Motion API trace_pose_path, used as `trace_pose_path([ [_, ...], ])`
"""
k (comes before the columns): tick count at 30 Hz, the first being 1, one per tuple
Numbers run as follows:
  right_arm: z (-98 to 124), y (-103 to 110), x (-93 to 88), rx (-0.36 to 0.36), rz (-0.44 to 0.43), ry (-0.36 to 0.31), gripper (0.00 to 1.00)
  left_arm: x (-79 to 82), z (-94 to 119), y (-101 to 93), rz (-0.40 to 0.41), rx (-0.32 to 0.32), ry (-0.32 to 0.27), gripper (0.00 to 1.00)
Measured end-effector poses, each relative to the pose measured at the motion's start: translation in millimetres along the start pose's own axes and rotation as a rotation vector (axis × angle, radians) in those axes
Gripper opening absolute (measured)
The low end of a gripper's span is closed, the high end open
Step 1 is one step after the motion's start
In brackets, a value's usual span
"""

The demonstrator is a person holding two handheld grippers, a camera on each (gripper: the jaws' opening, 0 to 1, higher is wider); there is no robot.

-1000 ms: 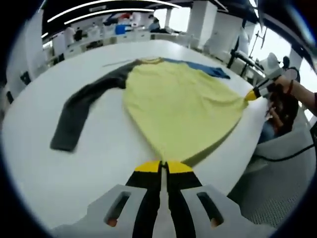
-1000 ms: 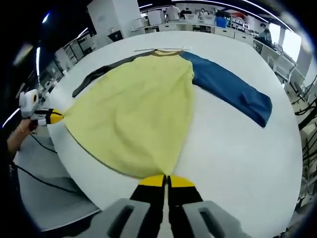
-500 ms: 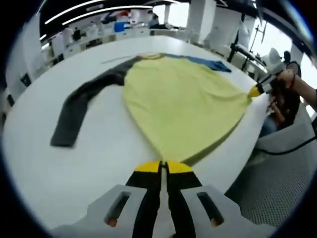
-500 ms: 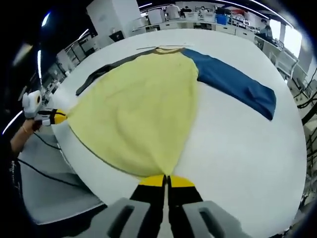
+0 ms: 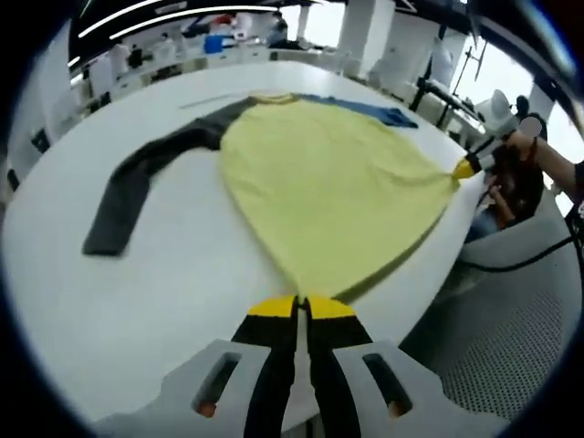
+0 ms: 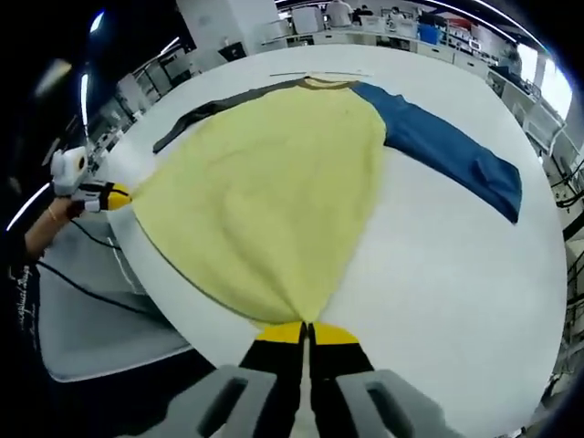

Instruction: Fold the garment on the visible template until the final outline fits inside the template.

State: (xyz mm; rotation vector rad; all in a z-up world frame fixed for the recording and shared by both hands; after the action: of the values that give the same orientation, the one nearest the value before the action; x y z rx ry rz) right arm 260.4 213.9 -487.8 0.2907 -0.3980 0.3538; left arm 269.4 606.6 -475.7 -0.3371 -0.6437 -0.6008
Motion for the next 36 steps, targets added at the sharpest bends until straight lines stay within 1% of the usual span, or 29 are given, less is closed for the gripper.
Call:
trace_pose_path([
  [4,-3.5,-2.2,-0.2,-0.001,-0.013,0.004,0.00,-0.9,-0.4,0.8,0.010,-0.004,0.007,0.00],
  [8,-0.7,4.6,-3.7,0.008,-0.027,0.018,0.00,-2.6,-0.8,2.3,0.009,-0.001,0.018,0.00],
  [11,0.1,2.7,-5.0,0.008,-0.051,0.013,0.00,-2.7,-1.1,3.3,0.008,-0.005,0.017,0.01],
  [14,2.6,2.2,-7.5,0.003,-0.064,0.022,0.04,-3.9,-1.5,3.7,0.012,-0.006,0.021,0.01],
  [16,4.1,3.0,-8.8,0.000,-0.076,0.018,0.04,-5.1,-2.1,4.0,0.019,-0.007,0.019,0.01],
  [18,1.7,1.3,-9.5,-0.008,-0.125,0.010,0.04,-6.0,-3.1,3.9,0.030,-0.010,0.016,0.01],
  [22,-1.9,5.7,-13.1,0.008,-0.151,0.011,0.04,-6.7,-3.3,3.5,0.041,-0.006,0.018,0.01],
  [24,-3.1,12.6,-17.0,0.005,-0.143,0.021,0.03,-6.7,-2.6,3.2,0.045,-0.005,0.017,0.01],
  [26,-5.7,10.8,-18.9,0.008,-0.118,0.027,0.00,-7.7,-2.7,4.3,0.049,-0.003,0.018,0.01],
  [28,-3.4,12.3,-19.0,0.004,-0.107,0.030,0.00,-8.9,-2.9,5.1,0.056,-0.003,0.019,0.01],
  [30,-3.9,6.8,-17.9,0.004,-0.080,0.033,0.00,-9.4,-2.9,6.2,0.059,-0.004,0.018,0.01],
  [32,-0.1,9.2,-18.9,0.015,-0.031,0.048,0.00,-9.7,-3.2,6.6,0.053,-0.005,0.021,0.01],
  [35,-0.2,7.1,-17.5,0.034,0.016,0.047,0.00,-10.0,-3.5,6.9,0.047,-0.006,0.026,0.01],
  [36,0.3,7.6,-18.0,0.033,0.016,0.049,0.00,-9.9,-3.5,6.4,0.044,-0.007,0.027,0.01],
])
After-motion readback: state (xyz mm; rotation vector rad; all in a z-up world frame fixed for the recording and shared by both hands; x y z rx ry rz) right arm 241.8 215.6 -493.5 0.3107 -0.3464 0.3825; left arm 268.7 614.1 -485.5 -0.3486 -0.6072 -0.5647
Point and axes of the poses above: the point that each gripper's makers call its tool centre point, and the gripper's own axes: z roughly backward along the fingers, y roughly to its left, x roughly out of its top, the point moved 5 cm from there along z, roughly backward along the fingers, and after that the axes turned 2 degrees about -z, right-handed, at the moved point
